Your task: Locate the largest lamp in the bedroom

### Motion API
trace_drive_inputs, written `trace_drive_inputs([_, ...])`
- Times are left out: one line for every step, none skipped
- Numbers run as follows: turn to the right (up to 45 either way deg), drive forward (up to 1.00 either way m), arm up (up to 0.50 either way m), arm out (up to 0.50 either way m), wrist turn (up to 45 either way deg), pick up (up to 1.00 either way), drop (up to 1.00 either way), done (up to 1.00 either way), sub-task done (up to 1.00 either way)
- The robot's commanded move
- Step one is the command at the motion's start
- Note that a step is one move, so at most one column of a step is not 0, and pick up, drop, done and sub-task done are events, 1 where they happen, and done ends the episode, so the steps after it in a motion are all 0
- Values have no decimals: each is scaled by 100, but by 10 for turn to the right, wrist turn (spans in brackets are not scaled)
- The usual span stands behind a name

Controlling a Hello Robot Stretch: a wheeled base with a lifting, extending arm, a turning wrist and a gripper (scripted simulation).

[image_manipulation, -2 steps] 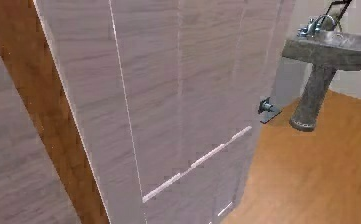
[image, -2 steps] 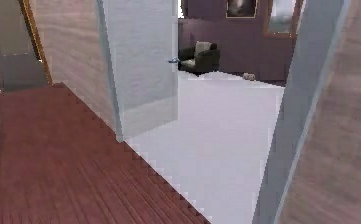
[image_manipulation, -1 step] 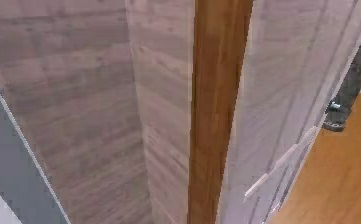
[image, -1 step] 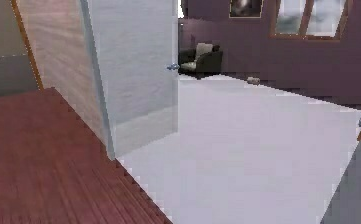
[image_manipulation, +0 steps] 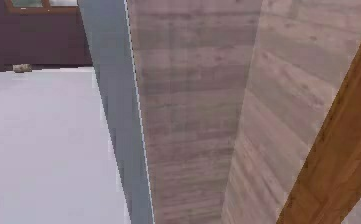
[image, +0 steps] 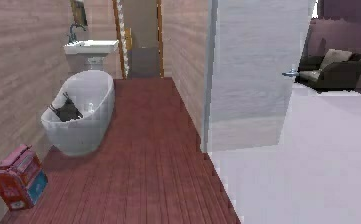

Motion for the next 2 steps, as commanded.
trace_drive_inputs([0, 15, 0, 0, 0, 0, 0, 0, 0])
trace_drive_inputs([330, 0, 0, 0, 0, 0, 0, 0, 0])
